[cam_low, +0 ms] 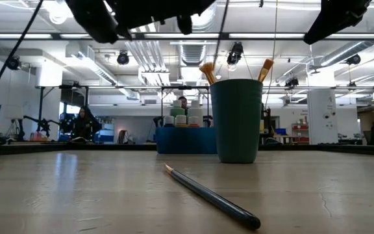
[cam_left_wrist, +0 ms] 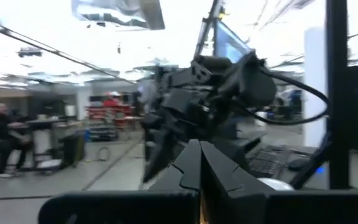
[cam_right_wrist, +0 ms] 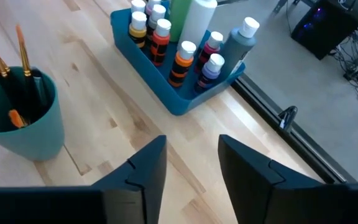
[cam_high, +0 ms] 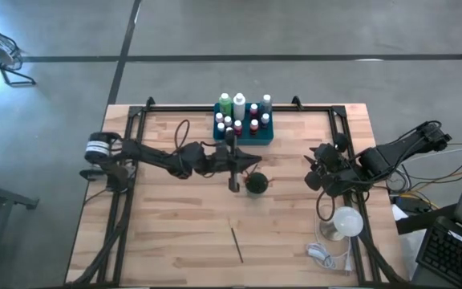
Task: Pick & Place Paint Supplies
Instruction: Put the yellow paint brush into the green cup
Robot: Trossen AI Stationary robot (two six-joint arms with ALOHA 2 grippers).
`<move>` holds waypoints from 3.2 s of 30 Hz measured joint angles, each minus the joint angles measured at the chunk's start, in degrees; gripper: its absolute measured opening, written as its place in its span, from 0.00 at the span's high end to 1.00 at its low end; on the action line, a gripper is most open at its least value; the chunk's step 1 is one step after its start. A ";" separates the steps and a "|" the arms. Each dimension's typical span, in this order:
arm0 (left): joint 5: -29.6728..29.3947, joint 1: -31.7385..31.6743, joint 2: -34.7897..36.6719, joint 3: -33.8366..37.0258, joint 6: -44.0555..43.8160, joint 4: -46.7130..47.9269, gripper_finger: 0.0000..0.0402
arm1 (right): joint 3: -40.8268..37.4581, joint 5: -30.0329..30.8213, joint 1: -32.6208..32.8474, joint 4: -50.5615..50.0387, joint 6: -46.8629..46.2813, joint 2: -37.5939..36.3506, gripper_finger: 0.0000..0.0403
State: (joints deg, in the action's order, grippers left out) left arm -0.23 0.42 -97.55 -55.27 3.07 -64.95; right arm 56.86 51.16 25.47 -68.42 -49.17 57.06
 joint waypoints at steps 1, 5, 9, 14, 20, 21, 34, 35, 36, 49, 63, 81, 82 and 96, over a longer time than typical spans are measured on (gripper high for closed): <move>1.27 -0.22 -1.08 -0.97 -0.65 0.06 1.00 | 0.00 0.00 0.00 0.00 0.00 0.00 0.64; 3.58 -0.32 -6.05 -4.60 -2.01 0.28 1.00 | 0.00 -0.02 0.00 0.00 -0.04 0.00 0.63; 3.08 -0.36 -9.02 -5.48 -3.08 -0.04 1.00 | 0.00 -0.58 0.02 -0.03 -0.39 0.00 0.64; 2.64 -0.48 -10.84 -5.43 -4.10 -1.00 1.00 | -0.02 -0.62 0.02 -0.25 -0.29 0.02 0.69; -0.12 -0.45 -13.57 -5.43 -5.58 -0.57 1.00 | -0.04 -0.59 0.02 -0.35 -0.24 0.00 0.72; -0.78 -0.45 -14.03 -5.42 -5.76 -0.51 1.00 | -0.08 -0.60 0.02 -0.35 -0.26 0.01 0.73; -6.49 -0.06 -15.11 -5.41 -6.14 7.27 1.00 | -0.11 -0.59 0.02 -0.35 -0.35 0.00 0.74; -6.49 -0.04 -15.05 -5.43 -6.13 7.64 1.00 | -0.11 -0.57 0.02 -0.35 -0.35 0.01 0.73; -6.49 0.00 -15.03 -5.43 -6.14 8.09 1.00 | -0.11 -0.57 0.02 -0.35 -0.35 0.00 0.72; -6.46 0.16 -14.99 -6.50 -6.73 10.42 0.92 | -0.11 -0.50 0.02 -0.33 -0.33 0.01 0.63; -5.01 2.39 -8.83 -15.81 -2.43 31.41 0.74 | -0.11 -0.53 0.01 -0.34 -0.17 0.00 0.59; -5.33 15.03 9.77 -19.76 5.41 100.49 0.74 | -0.11 -0.02 -0.02 1.54 -0.28 0.02 0.57; -5.01 15.53 9.06 -19.57 6.70 101.35 0.74 | -0.11 0.02 -0.02 1.96 -0.37 0.03 0.57; -4.39 17.34 -5.96 -19.93 23.21 110.36 0.60 | -0.11 -0.22 0.00 2.69 -4.84 0.02 0.67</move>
State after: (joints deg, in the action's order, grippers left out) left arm -4.62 17.76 -103.51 -75.20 26.28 45.41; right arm 56.75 50.94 25.47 -65.73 -54.01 57.08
